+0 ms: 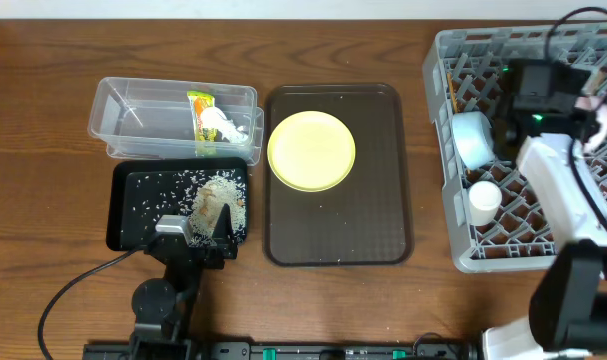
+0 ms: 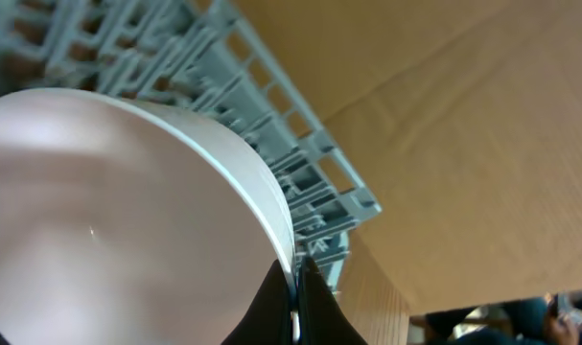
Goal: Sort waste into correct bins and load items into the dishwasher rack
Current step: 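Lift the white bowl and place it in the dish rack, then reach the right gripper to the yellow plate and grasp its rim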
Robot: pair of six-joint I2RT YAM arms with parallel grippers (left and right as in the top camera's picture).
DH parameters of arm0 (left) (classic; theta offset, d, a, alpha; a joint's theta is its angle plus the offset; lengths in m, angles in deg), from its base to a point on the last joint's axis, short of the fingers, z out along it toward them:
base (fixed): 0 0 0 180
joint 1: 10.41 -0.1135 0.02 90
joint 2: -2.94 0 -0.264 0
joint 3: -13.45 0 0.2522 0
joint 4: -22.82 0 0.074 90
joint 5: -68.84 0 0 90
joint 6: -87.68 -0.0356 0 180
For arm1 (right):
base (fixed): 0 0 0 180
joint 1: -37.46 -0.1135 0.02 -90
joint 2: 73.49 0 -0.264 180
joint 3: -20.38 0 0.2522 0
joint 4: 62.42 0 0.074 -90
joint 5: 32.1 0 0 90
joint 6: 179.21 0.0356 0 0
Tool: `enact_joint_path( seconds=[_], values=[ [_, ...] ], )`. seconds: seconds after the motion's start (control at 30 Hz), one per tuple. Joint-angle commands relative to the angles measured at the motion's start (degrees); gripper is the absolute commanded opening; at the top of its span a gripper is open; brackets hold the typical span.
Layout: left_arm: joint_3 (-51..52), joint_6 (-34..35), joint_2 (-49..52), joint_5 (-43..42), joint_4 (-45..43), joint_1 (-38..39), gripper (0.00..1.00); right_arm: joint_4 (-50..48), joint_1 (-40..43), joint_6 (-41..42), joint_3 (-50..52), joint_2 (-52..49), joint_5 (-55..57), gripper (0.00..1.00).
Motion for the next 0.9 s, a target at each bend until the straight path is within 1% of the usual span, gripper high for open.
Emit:
enact_joint_path(
  seconds=[0.0,0.1,0.27,0.3,0.43,0.47,0.57,0.6,0.67,0.7,0.77,0.8,0.87],
  values=[
    [1.5,0.3,-0.5,-1.0,0.7,-0.3,0.95,-0.2,-3.5,-2.2,0.0,-2.0,1.8,0.01],
    [1.5,0.3,-0.4,-1.0,0.7,-0.3,0.95,-0.1,-6.2,-4.0,0.0,-4.5,1.9,0.01],
    [1.5,0.3,-0.4,-1.0,0.7,-0.3,0.95,1.4,-9.6,-4.2,0.0,-6.9,3.0,0.02],
    [1.5,0.3,-0.4,-1.0,0.7,-0.3,0.95,1.7,-10.1,-4.2,0.0,-6.9,3.0,0.04],
    [1.5,0.3,-0.4,-1.0,0.7,-0.3,0.95,2.0,-12.0,-4.2,0.0,-5.3,2.9,0.22],
    [1.5,0.3,-0.5,-1.0,0.7,-0.3,0.95,2.2,-12.5,-4.2,0.0,-4.8,2.9,0.25],
    [1.5,0.3,-0.4,-1.0,0.7,-0.3,0.95,3.5,-14.8,-2.8,0.0,-1.6,2.4,0.44],
    [1.5,0.3,-0.5,-1.0,0.7,-0.3,0.95,4.0,-15.8,-2.3,0.0,-0.3,0.9,0.47],
    [1.5,0.3,-0.5,-1.0,0.7,-0.3,0.95,5.3,-18.6,-1.5,0.0,3.0,-6.2,0.47],
    [1.5,0.3,-0.4,-1.0,0.7,-0.3,0.95,6.1,-20.1,0.1,0.0,4.6,-11.4,0.48],
    [1.5,0.3,-0.4,-1.0,0.7,-0.3,0.95,7.9,-22.8,4.5,0.0,7.5,-24.9,0.47],
    [1.5,0.3,-0.4,-1.0,0.7,-0.3,0.95,8.9,-24.1,7.3,0.0,8.7,-33.3,0.45],
    [1.5,0.3,-0.5,-1.0,0.7,-0.3,0.95,9.6,-26.2,12.3,0.0,9.6,-50.4,0.46]
  ],
)
